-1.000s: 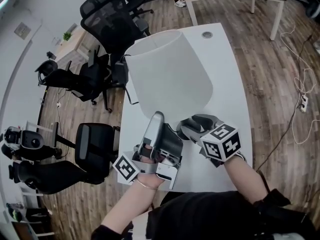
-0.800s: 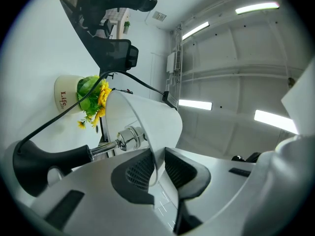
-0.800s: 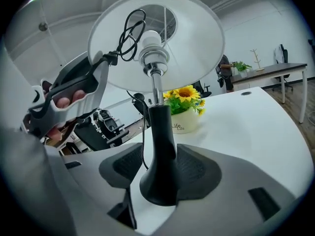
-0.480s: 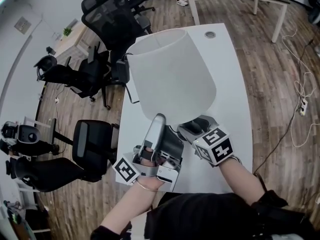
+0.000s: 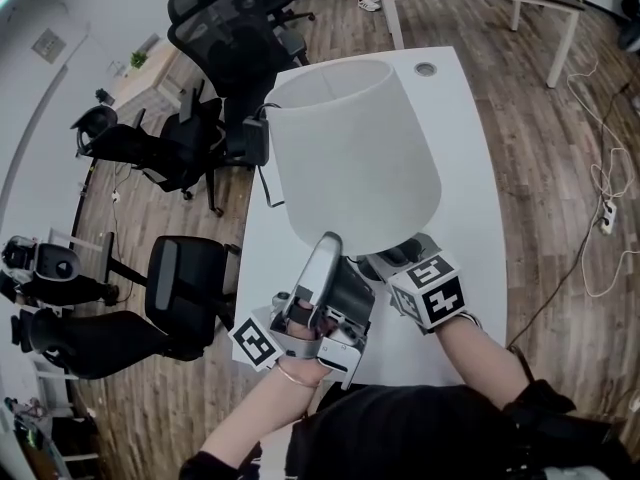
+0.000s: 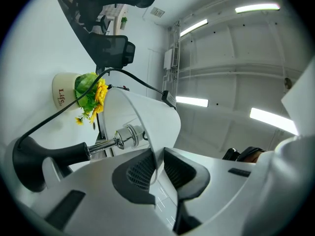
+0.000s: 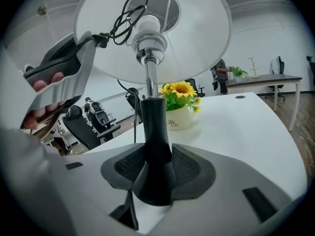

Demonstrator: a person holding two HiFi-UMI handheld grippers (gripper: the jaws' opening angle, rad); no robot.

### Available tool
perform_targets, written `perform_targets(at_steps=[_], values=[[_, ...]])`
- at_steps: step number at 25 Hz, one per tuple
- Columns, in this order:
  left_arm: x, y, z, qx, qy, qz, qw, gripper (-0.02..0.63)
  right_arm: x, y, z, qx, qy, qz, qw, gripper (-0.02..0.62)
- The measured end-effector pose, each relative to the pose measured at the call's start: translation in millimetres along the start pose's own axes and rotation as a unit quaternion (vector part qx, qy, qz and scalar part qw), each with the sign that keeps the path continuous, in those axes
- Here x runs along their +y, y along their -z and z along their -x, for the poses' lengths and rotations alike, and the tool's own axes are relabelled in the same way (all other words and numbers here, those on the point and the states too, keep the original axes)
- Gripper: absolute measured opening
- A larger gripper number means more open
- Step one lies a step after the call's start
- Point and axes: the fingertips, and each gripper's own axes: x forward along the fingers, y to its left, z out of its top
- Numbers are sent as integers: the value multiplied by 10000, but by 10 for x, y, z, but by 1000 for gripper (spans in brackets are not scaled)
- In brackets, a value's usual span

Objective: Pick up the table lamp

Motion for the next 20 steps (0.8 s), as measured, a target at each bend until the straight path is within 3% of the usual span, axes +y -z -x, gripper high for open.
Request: perform_targets(at_steps=[9,20], values=[[-67,121,75,197,12,16,9998,57,21,36,51,5,194,62,9998,170],[-247,124,291,-48,148,70,9999,49,278,166,277,-51,93,224,9997,169]])
